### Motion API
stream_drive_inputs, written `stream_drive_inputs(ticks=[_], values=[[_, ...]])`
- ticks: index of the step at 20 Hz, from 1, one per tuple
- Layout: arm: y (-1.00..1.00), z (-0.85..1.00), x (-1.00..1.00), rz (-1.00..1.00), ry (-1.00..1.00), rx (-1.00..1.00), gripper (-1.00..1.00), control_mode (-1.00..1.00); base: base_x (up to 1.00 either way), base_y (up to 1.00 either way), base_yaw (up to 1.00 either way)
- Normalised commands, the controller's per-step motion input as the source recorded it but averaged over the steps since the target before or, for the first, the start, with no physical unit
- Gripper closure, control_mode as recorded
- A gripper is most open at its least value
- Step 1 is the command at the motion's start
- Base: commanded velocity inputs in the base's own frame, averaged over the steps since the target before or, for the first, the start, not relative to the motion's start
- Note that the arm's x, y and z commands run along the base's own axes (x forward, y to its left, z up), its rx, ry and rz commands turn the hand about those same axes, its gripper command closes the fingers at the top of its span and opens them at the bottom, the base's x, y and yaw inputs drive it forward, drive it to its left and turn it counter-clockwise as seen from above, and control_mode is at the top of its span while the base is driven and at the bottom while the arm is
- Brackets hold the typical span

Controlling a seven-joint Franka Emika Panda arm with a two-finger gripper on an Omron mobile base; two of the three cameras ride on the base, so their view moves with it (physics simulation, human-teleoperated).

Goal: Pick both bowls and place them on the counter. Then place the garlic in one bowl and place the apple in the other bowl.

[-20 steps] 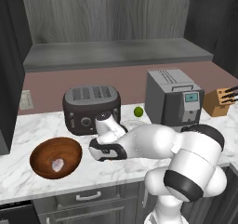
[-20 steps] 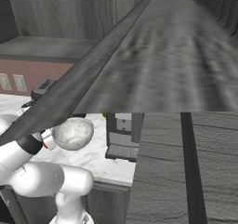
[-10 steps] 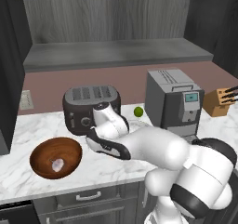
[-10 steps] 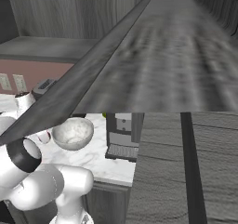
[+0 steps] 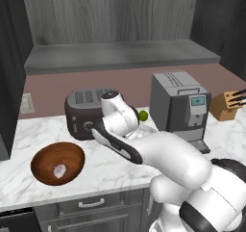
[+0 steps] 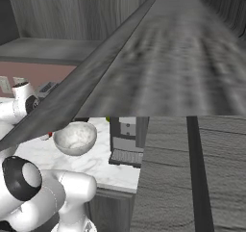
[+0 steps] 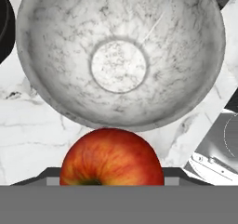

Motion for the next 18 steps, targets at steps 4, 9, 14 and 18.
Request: stream_drive_inputs(ticks=[4, 9, 14, 18], values=[[-0.41, 0.39, 0.06, -0.05, 0.0, 0.0, 1.0, -1.0, 0.0, 0.0, 0.0], [-0.49, 0.05, 0.03, -0.05, 0.0, 0.0, 1.0, -1.0, 0.0, 0.0, 0.0], [-0.43, -0.19, 0.09, -0.04, 0.05, 0.0, 1.0, -1.0, 0.0, 0.0, 0.0], [-0.39, -0.18, 0.2, -0.01, 0.13, 0.0, 1.0, -1.0, 0.0, 0.0, 0.0]])
